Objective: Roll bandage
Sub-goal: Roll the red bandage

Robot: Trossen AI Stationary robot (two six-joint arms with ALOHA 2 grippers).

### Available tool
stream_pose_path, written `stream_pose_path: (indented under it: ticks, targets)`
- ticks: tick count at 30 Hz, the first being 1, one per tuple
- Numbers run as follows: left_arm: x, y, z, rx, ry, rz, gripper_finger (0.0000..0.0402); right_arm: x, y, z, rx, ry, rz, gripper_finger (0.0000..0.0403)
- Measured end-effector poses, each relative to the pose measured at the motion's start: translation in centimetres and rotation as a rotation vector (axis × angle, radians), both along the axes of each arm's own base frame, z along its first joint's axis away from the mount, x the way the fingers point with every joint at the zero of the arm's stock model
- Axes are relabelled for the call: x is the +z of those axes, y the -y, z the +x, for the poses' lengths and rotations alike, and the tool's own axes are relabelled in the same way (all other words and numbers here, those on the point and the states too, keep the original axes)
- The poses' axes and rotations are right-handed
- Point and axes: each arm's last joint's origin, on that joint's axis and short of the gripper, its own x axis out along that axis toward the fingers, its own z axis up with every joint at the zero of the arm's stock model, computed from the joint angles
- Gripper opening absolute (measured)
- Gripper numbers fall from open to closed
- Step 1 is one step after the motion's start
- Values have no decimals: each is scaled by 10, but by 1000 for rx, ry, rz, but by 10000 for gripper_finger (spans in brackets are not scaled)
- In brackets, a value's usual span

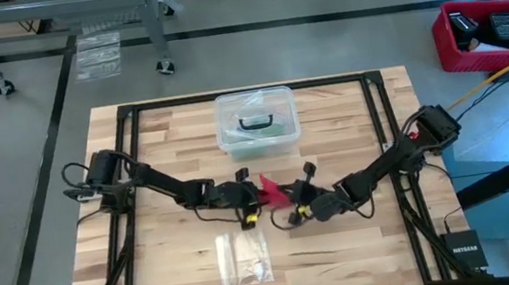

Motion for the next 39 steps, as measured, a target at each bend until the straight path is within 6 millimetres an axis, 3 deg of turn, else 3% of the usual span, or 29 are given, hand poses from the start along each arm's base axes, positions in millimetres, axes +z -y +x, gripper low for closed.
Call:
stream_pose_path:
  ticks: [10,17,21,27,31,36,39]
  targets:
    - [0,13,-3,-24,-5,52,120,-13,33,-1,-8,-191,195,6]
    - [-1,19,-5,-49,-9,69,120,-15,49,0,-41,-231,191,12]
    - [-1,22,-6,-61,-12,76,120,-14,53,2,-41,-225,194,50]
    - [-2,23,-6,-67,-16,73,120,-15,55,-2,-1,-301,259,148]
    - [-2,23,-6,-66,-17,73,120,11,56,-5,66,-332,287,201]
    - [-2,23,-6,-56,-17,62,120,54,43,-9,253,-238,353,232]
    - [-3,25,-7,-57,-19,59,120,59,32,-8,333,-189,391,239]
